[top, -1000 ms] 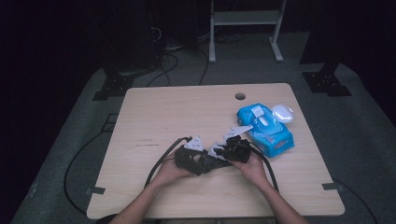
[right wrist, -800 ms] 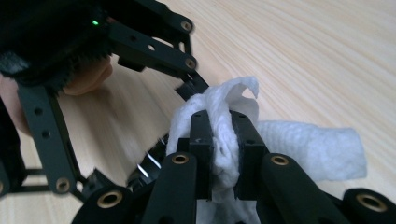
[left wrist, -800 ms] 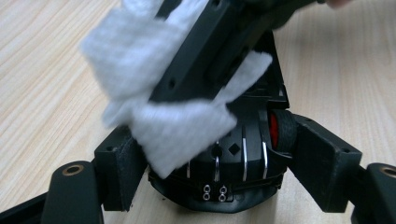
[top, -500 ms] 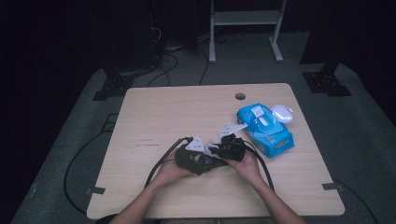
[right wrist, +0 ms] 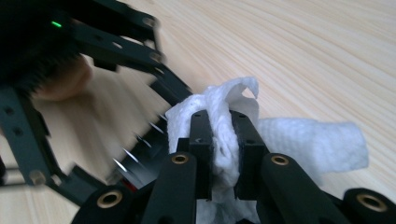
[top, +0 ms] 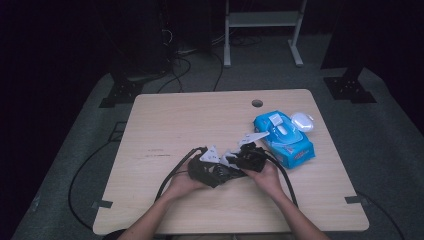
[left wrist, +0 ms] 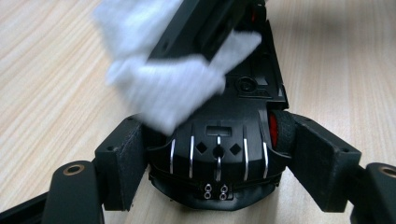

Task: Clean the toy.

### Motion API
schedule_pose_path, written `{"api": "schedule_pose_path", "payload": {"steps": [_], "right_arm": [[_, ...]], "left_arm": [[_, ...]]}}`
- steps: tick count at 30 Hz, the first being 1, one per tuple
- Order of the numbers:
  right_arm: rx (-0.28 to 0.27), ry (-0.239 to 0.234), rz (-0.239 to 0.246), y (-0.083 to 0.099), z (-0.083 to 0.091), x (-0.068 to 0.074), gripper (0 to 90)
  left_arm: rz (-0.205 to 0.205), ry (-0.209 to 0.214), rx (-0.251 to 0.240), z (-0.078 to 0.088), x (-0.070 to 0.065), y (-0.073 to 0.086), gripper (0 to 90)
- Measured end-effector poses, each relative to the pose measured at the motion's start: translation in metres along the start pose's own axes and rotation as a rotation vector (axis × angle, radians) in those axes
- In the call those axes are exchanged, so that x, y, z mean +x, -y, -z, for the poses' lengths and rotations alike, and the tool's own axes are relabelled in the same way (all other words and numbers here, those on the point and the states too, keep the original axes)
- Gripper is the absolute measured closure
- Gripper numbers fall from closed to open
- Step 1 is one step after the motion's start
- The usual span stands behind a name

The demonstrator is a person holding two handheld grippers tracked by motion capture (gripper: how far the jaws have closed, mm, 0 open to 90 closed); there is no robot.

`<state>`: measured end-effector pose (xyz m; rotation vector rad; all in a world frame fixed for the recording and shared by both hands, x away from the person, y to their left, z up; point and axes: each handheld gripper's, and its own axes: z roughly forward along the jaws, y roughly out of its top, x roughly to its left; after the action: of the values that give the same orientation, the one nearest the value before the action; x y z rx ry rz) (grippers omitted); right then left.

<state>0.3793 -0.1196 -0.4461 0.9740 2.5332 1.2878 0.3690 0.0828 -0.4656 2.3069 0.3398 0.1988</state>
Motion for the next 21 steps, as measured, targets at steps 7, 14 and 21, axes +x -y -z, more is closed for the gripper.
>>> {"api": "schedule_pose_path", "payload": {"steps": [7,14,21], "right_arm": [[0.027,0.073,0.011,0.004,0.009,-0.012,80.0],[0.021,0.08,-0.065,0.03,0.036,-0.034,80.0],[0.037,0.039,0.017,0.036,0.043,-0.017,80.0]], "left_arm": [[0.015,-0.002,-0.021,0.004,0.003,0.003,24.9],[0.036,0.013,-0.033,0.005,0.006,0.004,24.9],[0.031,0.008,-0.041,0.005,0.005,0.003,25.2]]}}
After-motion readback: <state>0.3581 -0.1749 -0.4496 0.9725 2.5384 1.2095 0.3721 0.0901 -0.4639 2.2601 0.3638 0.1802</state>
